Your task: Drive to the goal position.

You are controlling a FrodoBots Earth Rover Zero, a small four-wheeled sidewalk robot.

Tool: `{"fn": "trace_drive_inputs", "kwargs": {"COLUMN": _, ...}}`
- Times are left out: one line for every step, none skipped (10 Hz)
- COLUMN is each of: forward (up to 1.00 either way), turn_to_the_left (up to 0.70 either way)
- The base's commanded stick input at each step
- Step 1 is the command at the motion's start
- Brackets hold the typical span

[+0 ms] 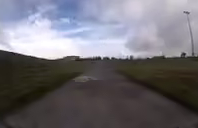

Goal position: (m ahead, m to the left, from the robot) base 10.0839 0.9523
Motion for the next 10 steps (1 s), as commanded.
{"fn": "trace_drive_inputs", "kwargs": {"forward": 1.0, "turn_to_the_left": 0.0}}
{"fn": "trace_drive_inputs", "kwargs": {"forward": 1.0, "turn_to_the_left": 0.0}}
{"fn": "trace_drive_inputs", "kwargs": {"forward": 1.0, "turn_to_the_left": 0.0}}
{"fn": "trace_drive_inputs", "kwargs": {"forward": 1.0, "turn_to_the_left": -0.03}}
{"fn": "trace_drive_inputs", "kwargs": {"forward": 1.0, "turn_to_the_left": -0.3}}
{"fn": "trace_drive_inputs", "kwargs": {"forward": 1.0, "turn_to_the_left": -0.39}}
{"fn": "trace_drive_inputs", "kwargs": {"forward": 1.0, "turn_to_the_left": -0.38}}
{"fn": "trace_drive_inputs", "kwargs": {"forward": 1.0, "turn_to_the_left": 0.0}}
{"fn": "trace_drive_inputs", "kwargs": {"forward": 1.0, "turn_to_the_left": 0.0}}
{"fn": "trace_drive_inputs", "kwargs": {"forward": 1.0, "turn_to_the_left": 0.0}}
